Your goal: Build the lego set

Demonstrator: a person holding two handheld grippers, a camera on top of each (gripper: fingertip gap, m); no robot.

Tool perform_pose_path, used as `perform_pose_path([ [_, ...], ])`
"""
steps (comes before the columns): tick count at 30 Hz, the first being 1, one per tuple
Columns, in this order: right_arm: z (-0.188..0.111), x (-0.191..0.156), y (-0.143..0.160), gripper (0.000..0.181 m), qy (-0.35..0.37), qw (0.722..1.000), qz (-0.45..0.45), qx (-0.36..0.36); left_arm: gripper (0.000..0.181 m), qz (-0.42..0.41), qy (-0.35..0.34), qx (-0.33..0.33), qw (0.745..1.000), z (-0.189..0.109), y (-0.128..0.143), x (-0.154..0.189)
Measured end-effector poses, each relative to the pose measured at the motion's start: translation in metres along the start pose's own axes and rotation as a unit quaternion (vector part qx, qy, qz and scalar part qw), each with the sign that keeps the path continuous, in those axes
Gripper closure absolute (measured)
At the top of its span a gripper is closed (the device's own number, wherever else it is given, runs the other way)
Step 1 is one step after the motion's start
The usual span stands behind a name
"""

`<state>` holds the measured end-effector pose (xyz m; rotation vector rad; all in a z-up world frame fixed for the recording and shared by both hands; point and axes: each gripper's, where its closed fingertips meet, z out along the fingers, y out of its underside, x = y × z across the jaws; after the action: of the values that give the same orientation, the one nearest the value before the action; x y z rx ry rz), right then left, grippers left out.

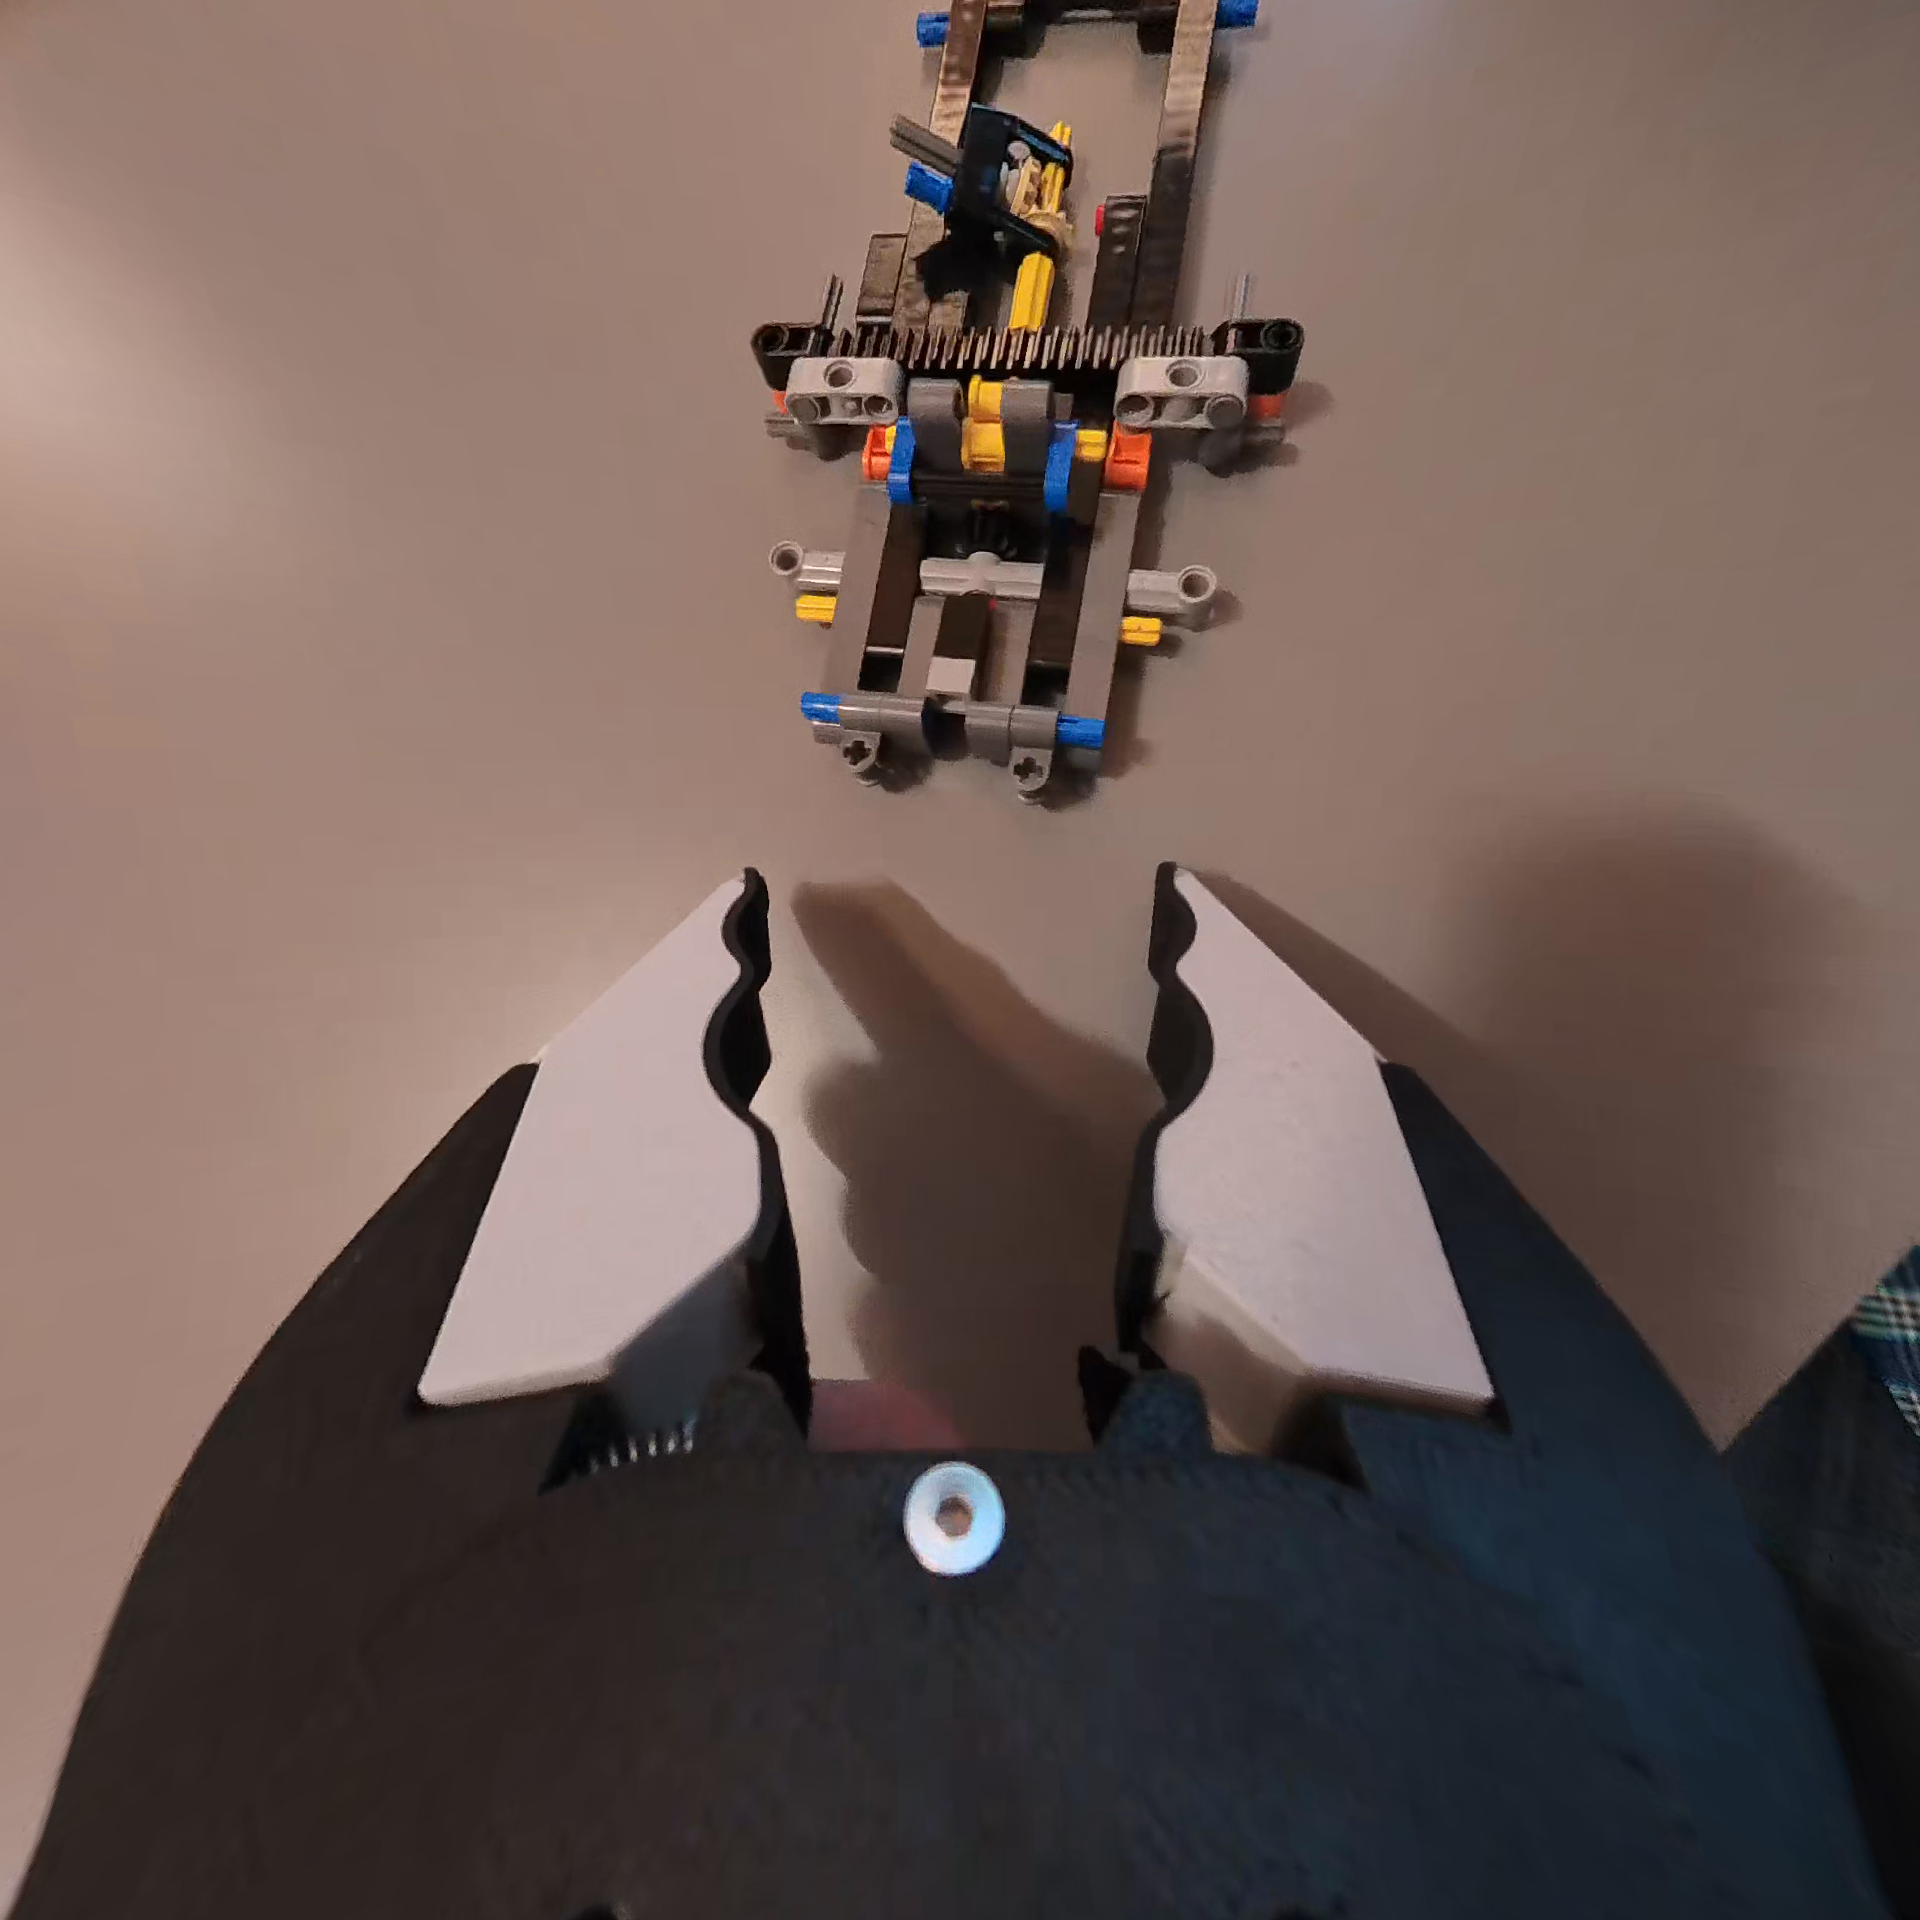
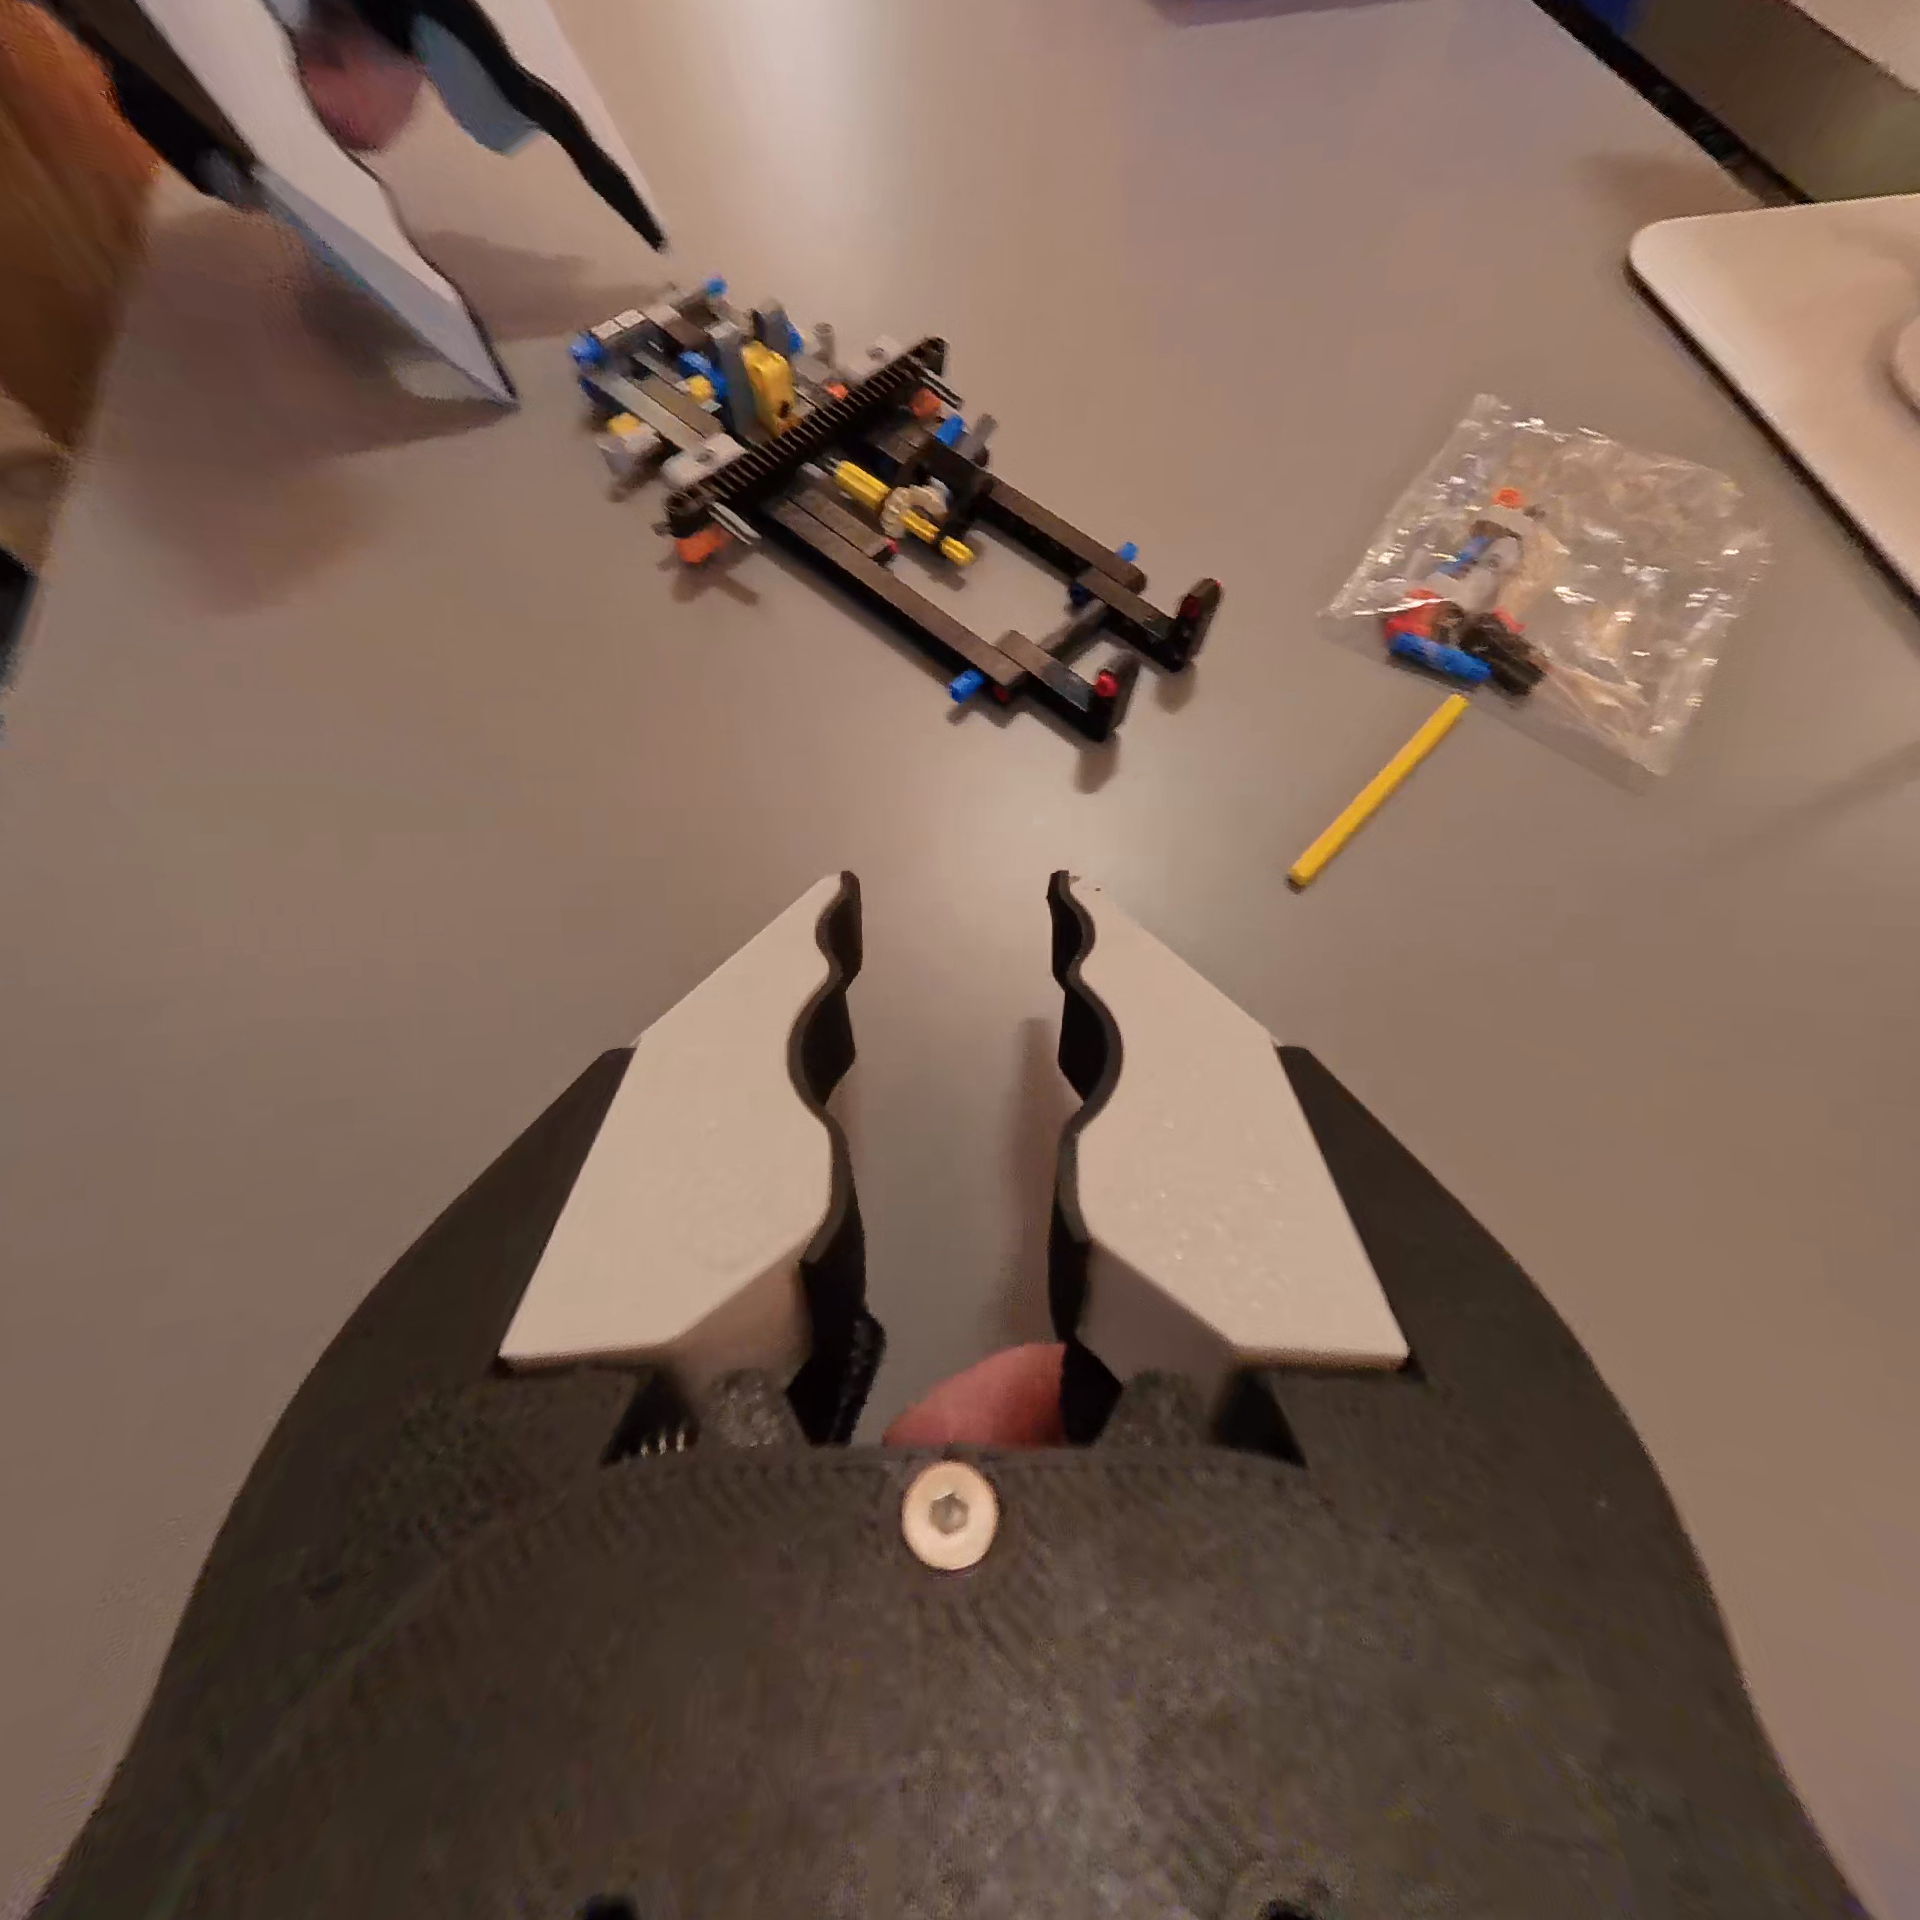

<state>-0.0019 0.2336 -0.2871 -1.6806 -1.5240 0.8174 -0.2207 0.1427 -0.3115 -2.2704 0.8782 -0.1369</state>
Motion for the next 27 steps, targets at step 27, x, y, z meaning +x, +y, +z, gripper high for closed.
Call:
perform_pose_path([
  [27,0.106,-0.004,-0.039,0.156,-0.163,0.946,-0.219,-0.172,0.124,0.034,0.061,0.001,0.998,0.022,-0.021,-0.007],
])
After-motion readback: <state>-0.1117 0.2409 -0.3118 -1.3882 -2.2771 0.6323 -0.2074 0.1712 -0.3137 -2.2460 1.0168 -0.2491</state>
